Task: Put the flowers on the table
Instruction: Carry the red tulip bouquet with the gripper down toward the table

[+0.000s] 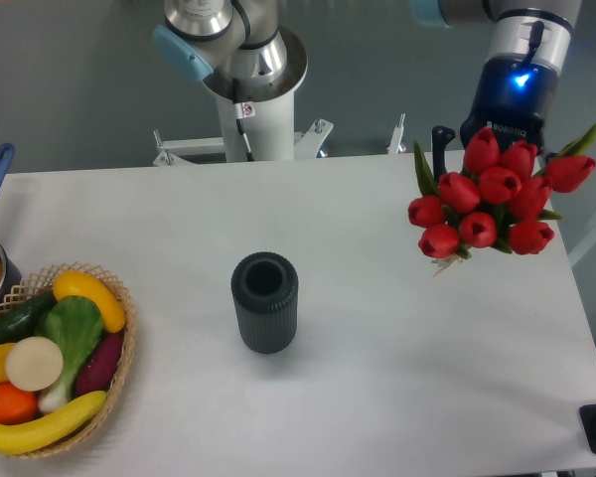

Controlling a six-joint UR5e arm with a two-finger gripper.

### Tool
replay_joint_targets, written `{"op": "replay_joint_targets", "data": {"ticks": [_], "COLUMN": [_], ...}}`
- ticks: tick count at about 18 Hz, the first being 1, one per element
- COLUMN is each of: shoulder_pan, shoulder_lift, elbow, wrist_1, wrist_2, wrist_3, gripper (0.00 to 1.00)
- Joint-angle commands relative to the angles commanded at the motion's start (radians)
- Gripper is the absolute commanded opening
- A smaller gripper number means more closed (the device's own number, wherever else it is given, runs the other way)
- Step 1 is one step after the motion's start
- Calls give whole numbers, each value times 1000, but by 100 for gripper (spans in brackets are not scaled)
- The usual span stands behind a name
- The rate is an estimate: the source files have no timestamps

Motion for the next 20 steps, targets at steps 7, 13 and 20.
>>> {"op": "replay_joint_targets", "data": {"ticks": [7, 13, 20], "shoulder_pan": [-161, -221, -287], "shoulder_lift": [-43, -97, -182], "elbow": [26, 28, 20], "wrist_1": [0, 0, 0], "wrist_2": [290, 478, 767], "wrist_3": [14, 89, 155], "gripper": [52, 52, 52]}}
